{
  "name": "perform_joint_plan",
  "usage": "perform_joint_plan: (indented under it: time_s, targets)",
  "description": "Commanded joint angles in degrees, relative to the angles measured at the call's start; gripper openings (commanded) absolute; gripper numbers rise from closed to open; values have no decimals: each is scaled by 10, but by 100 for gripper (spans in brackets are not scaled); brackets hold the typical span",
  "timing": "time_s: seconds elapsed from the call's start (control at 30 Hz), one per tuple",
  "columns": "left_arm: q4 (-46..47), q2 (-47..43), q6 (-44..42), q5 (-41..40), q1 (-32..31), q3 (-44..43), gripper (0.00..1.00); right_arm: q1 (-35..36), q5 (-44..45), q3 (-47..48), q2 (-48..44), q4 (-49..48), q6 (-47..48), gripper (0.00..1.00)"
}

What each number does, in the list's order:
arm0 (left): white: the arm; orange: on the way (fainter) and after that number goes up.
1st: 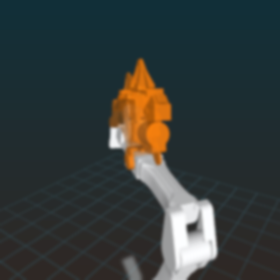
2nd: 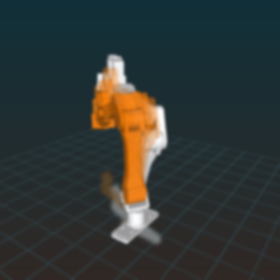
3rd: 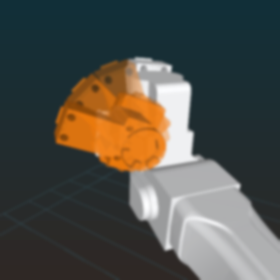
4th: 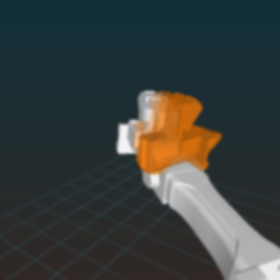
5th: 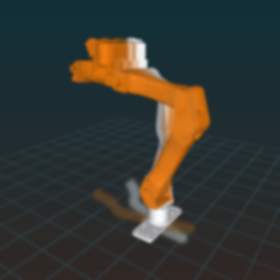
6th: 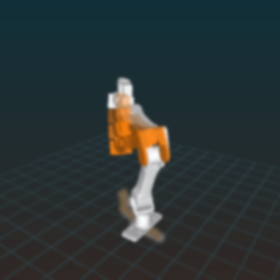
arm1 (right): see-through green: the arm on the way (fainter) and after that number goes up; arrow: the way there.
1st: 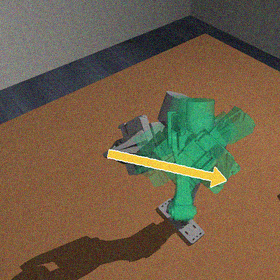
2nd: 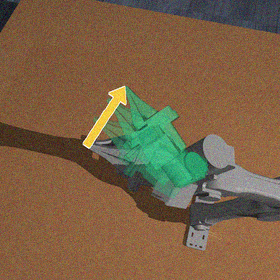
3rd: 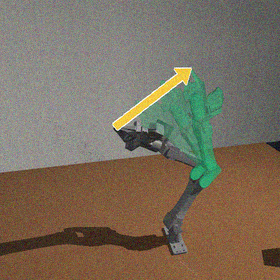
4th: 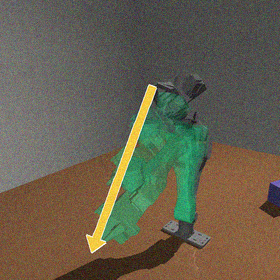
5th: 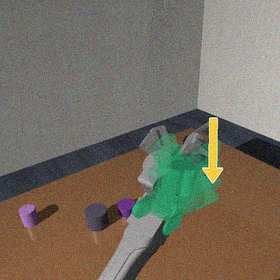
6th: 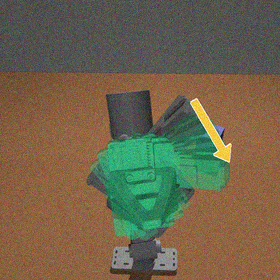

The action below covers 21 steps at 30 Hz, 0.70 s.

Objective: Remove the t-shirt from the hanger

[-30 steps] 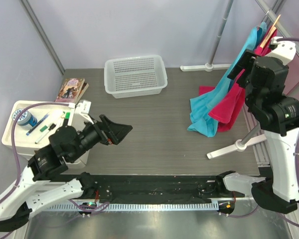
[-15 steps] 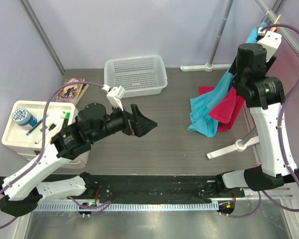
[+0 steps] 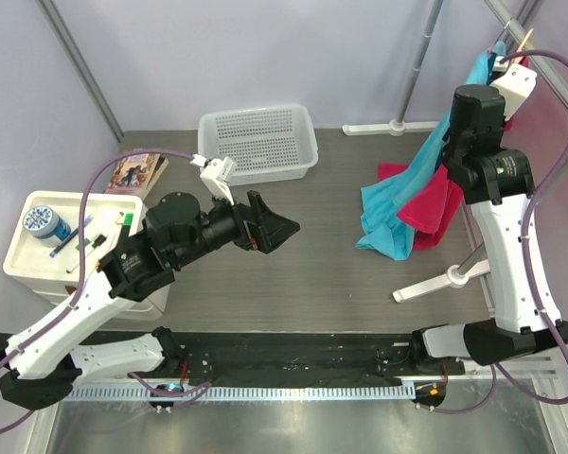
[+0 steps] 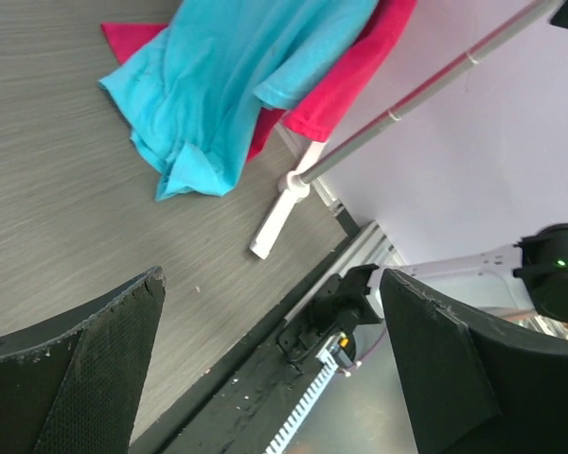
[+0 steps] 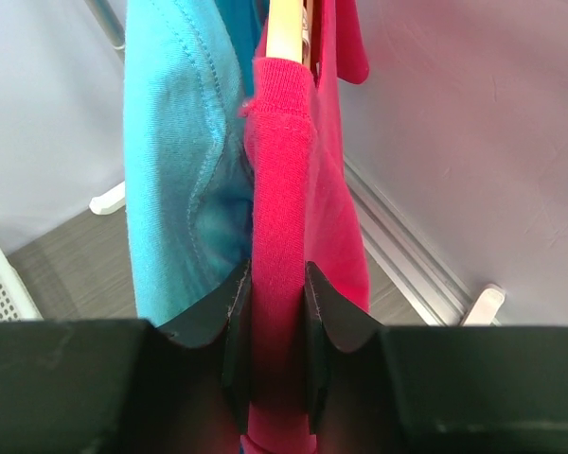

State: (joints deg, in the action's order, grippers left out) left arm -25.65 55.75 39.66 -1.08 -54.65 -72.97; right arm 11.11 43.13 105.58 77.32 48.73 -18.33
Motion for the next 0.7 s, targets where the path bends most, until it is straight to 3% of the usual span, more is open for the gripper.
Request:
perform_joint_plan:
  time_s: [0.0, 0.5, 0.67]
  targets:
    - [-26, -6, -12, -47, 2, -7, 92, -2, 17, -5, -46, -45, -21, 1]
    - [-21, -12, 10, -42, 2, 15, 90, -2, -112, -16, -192, -76, -24, 1]
    - [-26, -8, 16, -36, 2, 18, 91, -2, -97, -70, -200, -156, 27, 1]
